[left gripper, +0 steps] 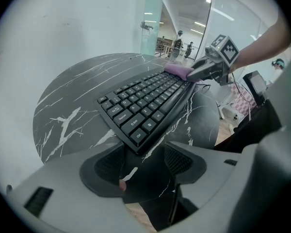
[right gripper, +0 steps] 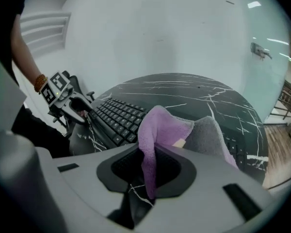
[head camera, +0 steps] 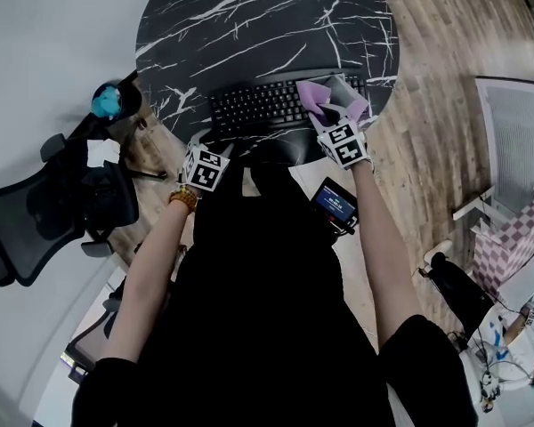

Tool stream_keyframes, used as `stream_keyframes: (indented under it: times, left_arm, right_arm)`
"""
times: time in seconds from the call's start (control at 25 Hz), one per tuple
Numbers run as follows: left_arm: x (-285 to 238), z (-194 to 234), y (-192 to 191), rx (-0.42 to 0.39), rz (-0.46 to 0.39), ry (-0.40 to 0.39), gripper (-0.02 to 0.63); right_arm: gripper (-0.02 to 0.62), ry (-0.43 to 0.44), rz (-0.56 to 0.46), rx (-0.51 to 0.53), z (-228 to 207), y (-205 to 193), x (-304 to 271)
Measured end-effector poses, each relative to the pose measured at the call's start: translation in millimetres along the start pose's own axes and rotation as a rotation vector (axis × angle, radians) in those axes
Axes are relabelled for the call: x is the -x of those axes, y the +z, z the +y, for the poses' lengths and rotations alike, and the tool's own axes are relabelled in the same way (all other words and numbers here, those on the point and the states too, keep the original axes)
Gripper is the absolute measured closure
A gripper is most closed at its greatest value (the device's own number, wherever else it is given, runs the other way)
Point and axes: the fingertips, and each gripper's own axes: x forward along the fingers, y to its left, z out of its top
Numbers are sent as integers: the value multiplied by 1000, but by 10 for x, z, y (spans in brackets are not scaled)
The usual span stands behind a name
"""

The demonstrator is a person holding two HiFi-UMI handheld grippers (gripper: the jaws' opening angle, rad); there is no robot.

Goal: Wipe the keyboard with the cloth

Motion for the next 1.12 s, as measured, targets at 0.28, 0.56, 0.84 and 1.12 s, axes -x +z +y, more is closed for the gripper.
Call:
stream_keyframes:
  times: [0.28, 0.56, 0.84, 1.12]
  left_arm:
    - [-27, 7, 6, -1, -14, 4, 350]
    - [-21, -14, 4, 8, -20, 2, 350]
    - [-19, -9, -9, 7, -25, 1, 350]
    - [-26, -7, -3, 11, -30, 1, 350]
  right_arm:
    - [509, 105, 29, 114, 366, 123, -133]
    - [509, 140, 42, 162, 474, 125, -201]
    - [509, 137, 39, 180, 479, 102, -229]
    - [509, 159, 43, 207, 689, 243, -299]
